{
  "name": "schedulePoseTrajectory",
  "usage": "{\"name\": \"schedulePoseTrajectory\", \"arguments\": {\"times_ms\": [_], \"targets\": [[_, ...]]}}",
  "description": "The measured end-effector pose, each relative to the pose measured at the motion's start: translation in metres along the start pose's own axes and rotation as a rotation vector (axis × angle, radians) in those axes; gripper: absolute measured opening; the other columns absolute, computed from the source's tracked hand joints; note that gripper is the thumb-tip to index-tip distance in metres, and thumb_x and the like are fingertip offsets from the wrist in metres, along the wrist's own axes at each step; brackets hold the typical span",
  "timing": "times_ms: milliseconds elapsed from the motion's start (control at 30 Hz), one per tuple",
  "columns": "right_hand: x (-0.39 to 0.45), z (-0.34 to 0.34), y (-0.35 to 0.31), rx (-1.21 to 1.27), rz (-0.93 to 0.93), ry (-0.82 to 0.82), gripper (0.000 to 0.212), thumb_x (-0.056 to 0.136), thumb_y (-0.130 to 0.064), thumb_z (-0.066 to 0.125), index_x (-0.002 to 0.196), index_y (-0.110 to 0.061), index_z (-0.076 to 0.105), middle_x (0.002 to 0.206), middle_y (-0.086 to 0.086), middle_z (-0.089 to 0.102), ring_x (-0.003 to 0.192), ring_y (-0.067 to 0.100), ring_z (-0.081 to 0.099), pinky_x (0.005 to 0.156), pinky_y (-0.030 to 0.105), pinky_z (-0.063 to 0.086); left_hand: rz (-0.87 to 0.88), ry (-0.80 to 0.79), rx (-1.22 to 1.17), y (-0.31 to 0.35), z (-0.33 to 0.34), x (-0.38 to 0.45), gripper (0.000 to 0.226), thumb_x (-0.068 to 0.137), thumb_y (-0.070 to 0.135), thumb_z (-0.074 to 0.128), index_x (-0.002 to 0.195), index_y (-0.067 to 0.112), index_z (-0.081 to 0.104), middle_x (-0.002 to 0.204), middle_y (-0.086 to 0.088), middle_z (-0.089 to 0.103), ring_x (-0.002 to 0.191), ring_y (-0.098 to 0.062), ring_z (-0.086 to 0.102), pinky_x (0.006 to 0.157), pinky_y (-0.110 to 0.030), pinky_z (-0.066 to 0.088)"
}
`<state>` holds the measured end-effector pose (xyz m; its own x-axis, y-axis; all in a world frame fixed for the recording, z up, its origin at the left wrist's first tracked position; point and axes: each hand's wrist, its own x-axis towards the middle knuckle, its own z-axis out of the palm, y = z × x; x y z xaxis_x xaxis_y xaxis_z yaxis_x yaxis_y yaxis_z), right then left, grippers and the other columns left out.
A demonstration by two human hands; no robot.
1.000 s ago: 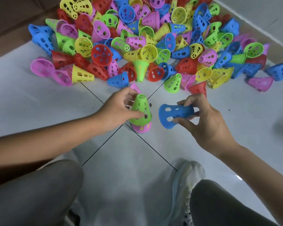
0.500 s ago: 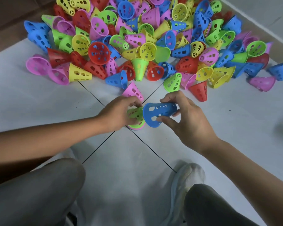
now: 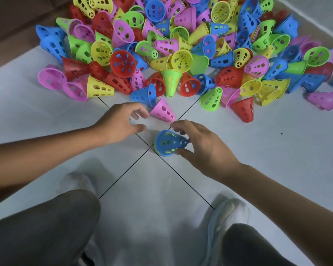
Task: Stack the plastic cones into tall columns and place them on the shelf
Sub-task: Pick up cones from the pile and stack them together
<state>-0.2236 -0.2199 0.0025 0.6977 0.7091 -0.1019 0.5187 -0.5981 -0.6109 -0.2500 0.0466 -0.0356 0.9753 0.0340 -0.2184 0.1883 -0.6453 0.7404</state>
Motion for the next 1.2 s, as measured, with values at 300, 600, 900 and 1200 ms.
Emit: {"name": "schedulePoseTrajectory", "arguments": {"times_ms": [300,600,900,1200], "targets": [[0.013,-0.003,0.023,-0.054,0.031,0.021,0.044,0.095,-0.047,0.061,0.134,-0.028,0.050,0.124,-0.009,0.059,0.113,0.013,0.053,0.089,0.040,0.053,0.169,0.096,0.196,-0.009,-0.003,0.023,0.046,0.080,0.024,0.084,0.121,0.021,0.065,0.128,0.001,0.054,0.122,-0.019,0.052,0.104,-0.034,0.043],[0.055,-0.033,0.084,-0.338,0.258,0.226,0.064,0.092,-0.041,0.067,0.146,-0.017,0.043,0.158,0.015,0.027,0.144,0.038,0.024,0.117,0.053,0.029,0.124,0.061,0.301,-0.015,-0.001,0.061,0.073,0.073,0.051,0.084,0.136,0.025,0.057,0.153,-0.007,0.029,0.143,-0.029,0.027,0.118,-0.043,0.031],[0.081,-0.038,0.121,-0.362,0.434,0.191,0.076,0.093,-0.044,0.065,0.155,-0.020,0.027,0.164,0.014,0.015,0.149,0.040,0.015,0.117,0.055,0.026,0.028,-0.019,0.240,-0.014,0.004,0.084,0.081,0.063,0.077,0.063,0.128,0.029,0.063,0.158,-0.003,0.026,0.146,-0.022,0.019,0.119,-0.036,0.020],[0.091,-0.037,0.153,-0.343,0.285,0.214,0.046,0.095,-0.031,0.066,0.135,-0.012,0.053,0.126,0.016,0.052,0.121,0.040,0.043,0.104,0.054,0.040,0.038,0.099,0.222,-0.022,0.014,0.086,0.031,0.084,0.046,0.077,0.095,0.017,0.074,0.124,-0.005,0.052,0.119,-0.022,0.046,0.094,-0.022,0.029]]}}
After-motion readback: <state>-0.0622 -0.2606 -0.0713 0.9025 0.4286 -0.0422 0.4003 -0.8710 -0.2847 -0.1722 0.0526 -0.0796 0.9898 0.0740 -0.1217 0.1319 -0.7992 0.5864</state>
